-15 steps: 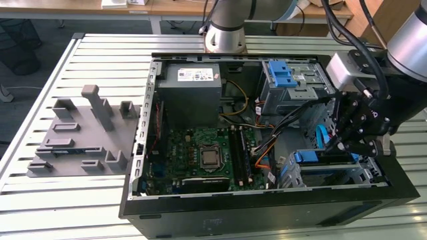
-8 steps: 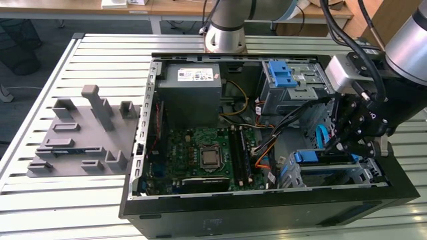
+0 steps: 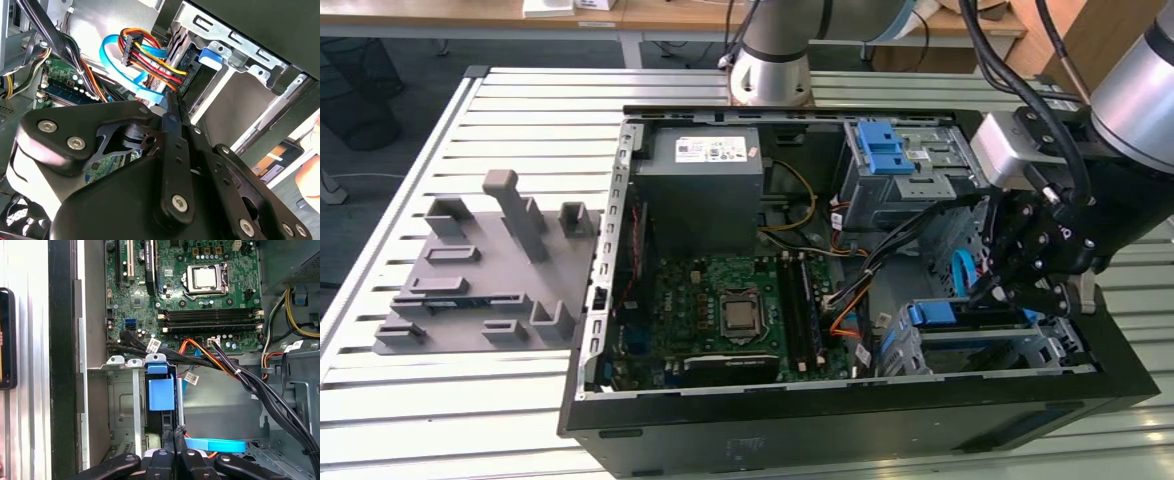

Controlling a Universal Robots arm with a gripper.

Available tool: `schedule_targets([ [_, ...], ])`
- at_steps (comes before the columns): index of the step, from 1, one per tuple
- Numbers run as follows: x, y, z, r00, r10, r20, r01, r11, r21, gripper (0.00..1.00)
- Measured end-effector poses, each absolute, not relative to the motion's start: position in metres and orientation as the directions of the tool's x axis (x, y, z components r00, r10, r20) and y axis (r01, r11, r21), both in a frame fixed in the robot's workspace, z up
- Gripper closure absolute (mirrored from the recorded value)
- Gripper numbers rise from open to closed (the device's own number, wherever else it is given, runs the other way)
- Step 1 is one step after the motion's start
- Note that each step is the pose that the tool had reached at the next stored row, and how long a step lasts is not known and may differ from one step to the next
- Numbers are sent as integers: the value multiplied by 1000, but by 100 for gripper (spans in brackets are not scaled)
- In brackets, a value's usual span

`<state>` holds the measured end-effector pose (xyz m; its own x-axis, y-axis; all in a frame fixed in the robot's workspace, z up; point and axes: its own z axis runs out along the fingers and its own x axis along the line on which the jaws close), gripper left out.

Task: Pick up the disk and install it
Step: 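Insert the second disk wire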

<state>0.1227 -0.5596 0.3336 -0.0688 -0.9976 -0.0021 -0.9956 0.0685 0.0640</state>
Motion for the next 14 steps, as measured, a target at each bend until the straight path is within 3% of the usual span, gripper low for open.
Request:
schedule_targets([
  [14,123,-560,341,-69,-998,-1,-996,69,64,85],
])
